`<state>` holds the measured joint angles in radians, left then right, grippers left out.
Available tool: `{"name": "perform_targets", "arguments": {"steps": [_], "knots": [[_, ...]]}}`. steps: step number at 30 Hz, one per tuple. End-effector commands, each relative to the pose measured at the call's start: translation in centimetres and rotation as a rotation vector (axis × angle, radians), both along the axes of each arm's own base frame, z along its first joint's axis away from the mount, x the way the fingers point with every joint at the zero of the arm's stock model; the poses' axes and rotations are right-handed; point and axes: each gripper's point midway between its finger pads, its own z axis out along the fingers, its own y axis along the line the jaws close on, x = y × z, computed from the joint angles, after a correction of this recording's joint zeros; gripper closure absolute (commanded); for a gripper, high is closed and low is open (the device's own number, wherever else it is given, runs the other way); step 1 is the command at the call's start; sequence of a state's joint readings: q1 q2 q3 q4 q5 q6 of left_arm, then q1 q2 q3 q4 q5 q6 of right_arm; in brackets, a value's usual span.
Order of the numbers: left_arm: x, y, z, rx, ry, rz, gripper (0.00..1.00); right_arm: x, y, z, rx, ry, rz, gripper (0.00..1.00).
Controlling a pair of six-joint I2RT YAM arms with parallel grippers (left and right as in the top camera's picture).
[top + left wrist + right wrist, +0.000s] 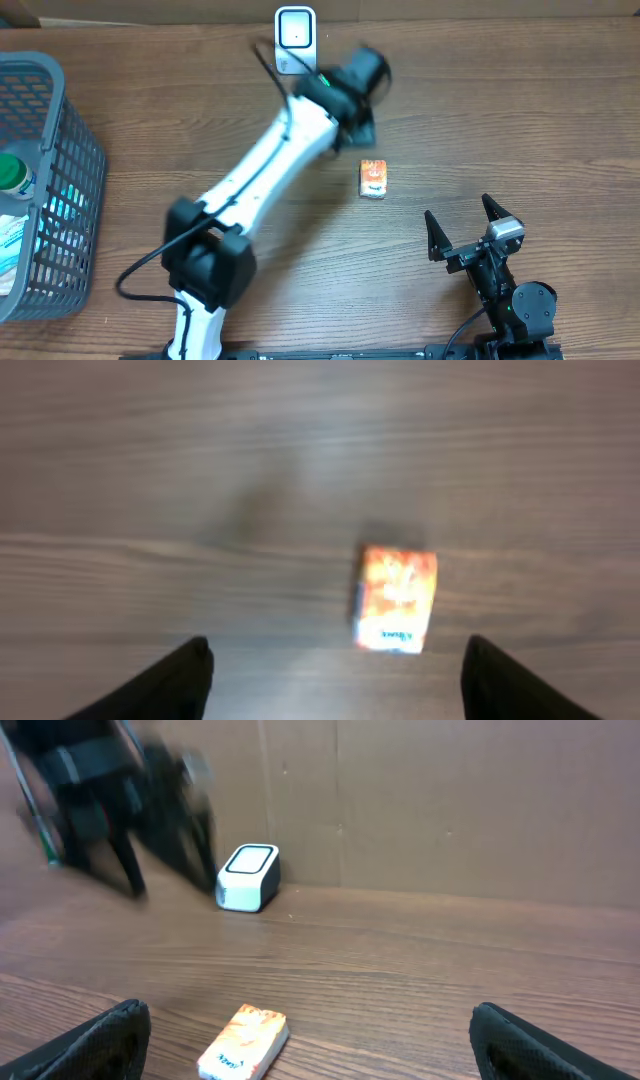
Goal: Scan the item barcode
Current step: 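Carry the orange pack with the left gripper and place it mid-table, then reach the left gripper into the basket and grasp the green toilet tissue pack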
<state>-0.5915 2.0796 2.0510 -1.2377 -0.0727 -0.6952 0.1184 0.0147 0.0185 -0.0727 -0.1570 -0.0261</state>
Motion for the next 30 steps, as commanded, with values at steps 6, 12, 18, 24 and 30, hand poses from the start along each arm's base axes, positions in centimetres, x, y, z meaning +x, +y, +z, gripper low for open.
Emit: {"name": "perform_targets", "arguments": {"steps": [6, 12, 18, 24, 30], "knots": [[0.0, 17.8, 18.7, 0.065, -0.305, 0.317, 0.33, 0.0, 0.1, -0.2, 0.003, -0.003, 0.005, 0.00], [-5.0, 31.9, 23.6, 0.099, -0.391, 0.649, 0.34, 0.0, 0.1, -0.2, 0.003, -0.003, 0.005, 0.00], [-8.8, 41.6, 23.3, 0.109, -0.360, 0.866, 0.47, 0.0, 0.1, -0.2, 0.003, -0.003, 0.005, 0.00], [-13.7, 48.6, 18.7, 0.132, -0.186, 1.104, 0.41, 0.0, 0.1, -0.2, 0.003, -0.003, 0.004, 0.00], [-16.8, 53.1, 12.2, 0.084, -0.026, 1.243, 0.34, 0.0, 0.1, -0.2, 0.003, -0.004, 0.005, 0.00]]}}
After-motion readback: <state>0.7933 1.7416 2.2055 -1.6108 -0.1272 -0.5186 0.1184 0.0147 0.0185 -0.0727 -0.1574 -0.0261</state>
